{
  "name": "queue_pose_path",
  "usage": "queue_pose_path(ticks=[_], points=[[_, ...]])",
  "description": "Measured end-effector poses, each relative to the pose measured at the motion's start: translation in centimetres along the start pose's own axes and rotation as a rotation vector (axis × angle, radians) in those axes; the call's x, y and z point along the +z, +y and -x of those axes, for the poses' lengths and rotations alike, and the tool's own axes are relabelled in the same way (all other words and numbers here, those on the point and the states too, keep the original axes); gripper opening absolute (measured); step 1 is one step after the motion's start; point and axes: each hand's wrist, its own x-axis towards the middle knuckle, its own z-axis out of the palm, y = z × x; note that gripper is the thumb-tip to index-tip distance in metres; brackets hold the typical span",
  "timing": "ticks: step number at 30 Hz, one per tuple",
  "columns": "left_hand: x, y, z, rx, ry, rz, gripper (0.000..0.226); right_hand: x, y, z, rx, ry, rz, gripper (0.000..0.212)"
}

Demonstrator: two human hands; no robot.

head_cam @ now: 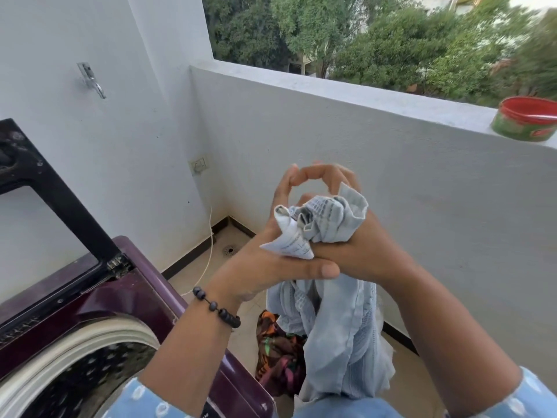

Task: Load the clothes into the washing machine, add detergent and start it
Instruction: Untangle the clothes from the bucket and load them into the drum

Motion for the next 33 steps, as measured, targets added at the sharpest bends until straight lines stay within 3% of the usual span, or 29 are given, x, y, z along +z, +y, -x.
queue_pose_path(ticks=[3,6,8,11,12,16,18,19,21,24,25,27,29,30,31,33], points=[[1.3,-0.2,-0.3,0.053,-0.021,-0.071,0.059,-0.9,0.1,-0.6,-0.051,-0.049,0.06,0.04],[2.4,-0.7,-0.9,0.061,0.148,-0.056,0.046,-1.8,0.6,-1.3,0.029,-0.115,0.052,0.08],[2.3,-1.6,-1.7,0.029,0.324,0.069,0.02,-2.1,1.1,-1.6,0.124,-0.067,-0.063,0.101],[2.3,-1.5,-3.2,-0.069,0.601,0.191,0.019,-2.0,3.4,-0.7,0.214,-0.072,-0.191,0.123],[2.1,-0.9,-3.6,-0.06,0.63,0.321,0.008,-1.6,4.4,0.1,0.234,-0.102,-0.195,0.13],[2.4,0.3,-5.8,0.016,0.761,0.562,0.01,1.2,8.1,2.6,0.326,-0.244,-0.225,0.145],[3.3,0.2,-6.9,0.013,0.798,0.65,0.037,2.2,9.0,2.8,0.359,-0.173,-0.352,0.133],[3.8,0.3,-7.5,0.02,0.838,0.668,0.044,2.3,9.3,2.7,0.364,-0.106,-0.438,0.114],[4.3,0.5,-8.6,0.042,0.849,0.665,0.043,1.7,10.0,2.1,0.365,-0.013,-0.534,0.067],[3.2,1.8,-9.2,0.104,0.852,0.585,0.036,-0.5,10.8,0.4,0.336,-0.017,-0.481,0.021],[2.4,2.2,-9.1,0.135,0.847,0.544,0.039,-1.6,11.0,-0.3,0.338,-0.02,-0.436,0.014],[1.0,3.3,-8.5,0.168,0.869,0.422,0.061,-3.8,11.7,-1.9,0.347,-0.022,-0.328,0.024],[-0.3,4.6,-7.1,0.204,1.045,0.146,0.084,-6.2,12.0,-3.6,0.352,-0.066,-0.199,0.03],[-0.6,5.4,-6.5,0.251,1.109,-0.108,0.094,-7.2,12.1,-4.4,0.352,-0.106,-0.142,0.03],[-0.8,6.0,-6.0,0.316,1.095,-0.406,0.103,-8.0,11.9,-5.2,0.349,-0.157,-0.089,0.026],[-0.1,6.9,-6.0,0.336,0.861,-0.978,0.118,-9.1,10.8,-6.9,0.303,-0.263,0.046,0.023]])
